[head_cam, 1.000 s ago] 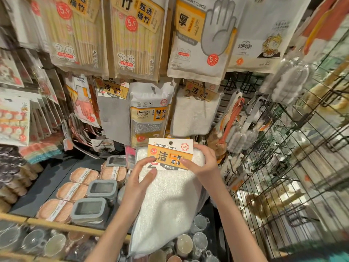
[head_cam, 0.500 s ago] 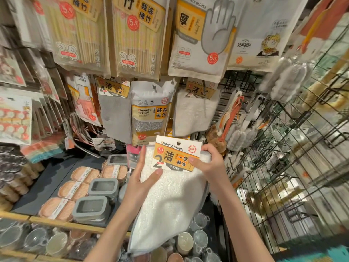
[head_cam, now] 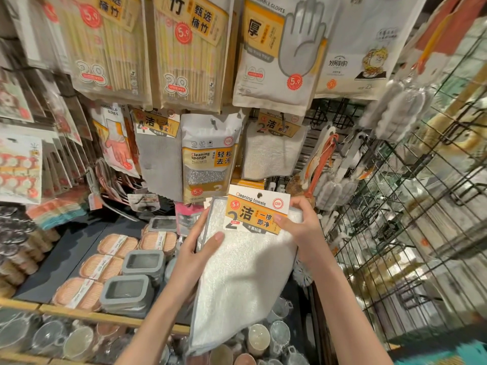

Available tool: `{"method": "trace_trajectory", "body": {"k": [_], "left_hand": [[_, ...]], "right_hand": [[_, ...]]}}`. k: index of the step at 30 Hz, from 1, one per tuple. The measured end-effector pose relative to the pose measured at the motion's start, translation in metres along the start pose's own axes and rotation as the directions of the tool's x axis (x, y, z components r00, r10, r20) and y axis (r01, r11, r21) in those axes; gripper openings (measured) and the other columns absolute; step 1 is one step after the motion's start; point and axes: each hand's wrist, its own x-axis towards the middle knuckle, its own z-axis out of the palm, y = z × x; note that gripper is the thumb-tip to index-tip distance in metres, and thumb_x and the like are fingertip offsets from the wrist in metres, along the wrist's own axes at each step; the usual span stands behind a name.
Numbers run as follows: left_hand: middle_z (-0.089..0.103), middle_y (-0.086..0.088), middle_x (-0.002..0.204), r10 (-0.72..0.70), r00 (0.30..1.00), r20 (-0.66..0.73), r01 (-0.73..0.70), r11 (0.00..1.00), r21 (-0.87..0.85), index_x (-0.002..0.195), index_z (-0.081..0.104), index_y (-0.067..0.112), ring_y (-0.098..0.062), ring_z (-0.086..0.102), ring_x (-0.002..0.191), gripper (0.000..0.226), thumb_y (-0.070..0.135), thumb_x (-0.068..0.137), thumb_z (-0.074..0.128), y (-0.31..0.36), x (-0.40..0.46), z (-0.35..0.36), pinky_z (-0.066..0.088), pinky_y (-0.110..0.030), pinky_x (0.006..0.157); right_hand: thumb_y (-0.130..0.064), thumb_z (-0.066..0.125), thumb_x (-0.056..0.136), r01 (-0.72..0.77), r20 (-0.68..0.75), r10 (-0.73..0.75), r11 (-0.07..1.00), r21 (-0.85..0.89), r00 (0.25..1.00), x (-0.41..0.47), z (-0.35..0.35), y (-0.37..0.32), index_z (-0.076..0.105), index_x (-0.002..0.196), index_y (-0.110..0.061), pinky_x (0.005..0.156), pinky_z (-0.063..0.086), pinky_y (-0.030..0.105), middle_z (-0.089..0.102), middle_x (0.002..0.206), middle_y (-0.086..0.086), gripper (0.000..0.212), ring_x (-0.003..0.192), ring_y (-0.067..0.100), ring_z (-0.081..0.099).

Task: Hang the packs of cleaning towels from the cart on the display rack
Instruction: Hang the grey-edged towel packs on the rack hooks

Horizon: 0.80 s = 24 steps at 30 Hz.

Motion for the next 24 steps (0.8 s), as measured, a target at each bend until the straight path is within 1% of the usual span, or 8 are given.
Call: {"method": "trace_trajectory", "body": {"k": [2, 3, 6, 8, 11, 19, 22, 24], "left_hand": [[0.048, 0.050, 0.119, 0.002, 1.000, -0.013, -0.002, 1.000, 0.004, 0.114, 0.050, 0.063, 0.014, 0.041, 0.124, 0.046, 0.044, 0.076, 0.066, 0.000, 0.002, -0.001, 0.031, -0.036, 0.114], [0.054, 0.043, 0.120, 0.003, 1.000, -0.016, -0.004, 1.000, -0.009, 0.111, 0.054, 0.062, 0.008, 0.047, 0.123, 0.040, 0.044, 0.078, 0.068, 0.001, 0.003, -0.001, 0.035, -0.040, 0.113], [0.063, 0.010, 0.124, 0.015, 1.000, -0.023, -0.017, 0.998, -0.060, 0.108, 0.061, 0.049, -0.026, 0.058, 0.120, 0.027, 0.048, 0.081, 0.067, 0.002, 0.002, 0.000, 0.043, -0.055, 0.104], [0.060, 0.002, 0.127, 0.016, 0.999, -0.035, -0.018, 0.998, -0.064, 0.109, 0.060, 0.045, -0.032, 0.056, 0.120, 0.033, 0.052, 0.076, 0.064, 0.004, 0.000, 0.001, 0.040, -0.061, 0.103], [0.058, 0.001, 0.130, 0.002, 0.999, -0.045, -0.006, 0.996, -0.089, 0.111, 0.059, 0.042, -0.033, 0.055, 0.122, 0.042, 0.056, 0.073, 0.067, 0.003, -0.001, 0.002, 0.038, -0.064, 0.103], [0.056, 0.015, 0.130, 0.056, 0.996, -0.069, -0.062, 0.995, -0.084, 0.112, 0.060, 0.040, -0.023, 0.047, 0.131, 0.042, 0.052, 0.073, 0.070, 0.000, 0.008, 0.005, 0.033, -0.059, 0.110], [0.056, 0.010, 0.133, 0.027, 0.996, -0.082, -0.039, 0.988, -0.148, 0.112, 0.060, 0.037, -0.029, 0.047, 0.131, 0.044, 0.046, 0.071, 0.074, -0.002, 0.010, 0.003, 0.030, -0.062, 0.110], [0.056, 0.016, 0.130, 0.031, 0.995, -0.099, -0.044, 0.991, -0.130, 0.111, 0.060, 0.037, -0.021, 0.047, 0.131, 0.040, 0.042, 0.073, 0.073, -0.005, 0.012, 0.002, 0.031, -0.060, 0.111]], "right_hand": [[0.003, 0.065, 0.082, -0.005, 0.016, 0.005, 1.000, 0.024, 1.000, 0.002, -0.003, -0.001, 0.054, 0.096, -0.008, 0.076, 0.053, 0.027, 0.068, 0.099, 0.004, 0.020, 0.091, 0.017, 0.065], [0.002, 0.065, 0.082, -0.008, 0.026, 0.007, 1.000, 0.029, 1.000, 0.004, -0.005, -0.001, 0.053, 0.096, -0.007, 0.076, 0.054, 0.028, 0.068, 0.100, 0.005, 0.020, 0.092, 0.018, 0.066], [0.003, 0.062, 0.084, -0.021, 0.061, 0.018, 0.998, 0.052, 0.998, 0.007, -0.010, -0.002, 0.051, 0.097, -0.008, 0.075, 0.055, 0.029, 0.069, 0.095, -0.001, 0.021, 0.088, 0.018, 0.067], [0.004, 0.059, 0.085, -0.015, 0.070, 0.011, 0.998, 0.055, 0.998, 0.010, -0.011, -0.004, 0.050, 0.098, -0.009, 0.074, 0.055, 0.026, 0.069, 0.092, -0.006, 0.021, 0.086, 0.015, 0.068], [0.006, 0.059, 0.085, 0.005, 0.043, -0.008, 0.998, 0.057, 0.999, 0.013, -0.012, -0.006, 0.048, 0.101, -0.008, 0.077, 0.055, 0.026, 0.065, 0.098, 0.001, 0.024, 0.088, 0.015, 0.067], [0.005, 0.061, 0.085, 0.108, -0.181, -0.096, 0.993, 0.056, 0.979, 0.022, -0.019, -0.008, 0.052, 0.099, -0.024, 0.090, 0.052, 0.044, 0.058, 0.115, 0.018, 0.034, 0.106, 0.035, 0.059], [0.002, 0.063, 0.084, 0.152, -0.218, -0.149, 0.988, -0.003, 0.965, 0.028, -0.023, -0.010, 0.052, 0.100, -0.027, 0.087, 0.053, 0.034, 0.059, 0.110, 0.006, 0.034, 0.107, 0.031, 0.060], [0.002, 0.063, 0.084, 0.167, -0.199, -0.170, 0.985, -0.034, 0.965, 0.034, -0.020, -0.012, 0.052, 0.104, -0.021, 0.086, 0.054, 0.033, 0.059, 0.109, 0.004, 0.033, 0.107, 0.030, 0.060]]}}
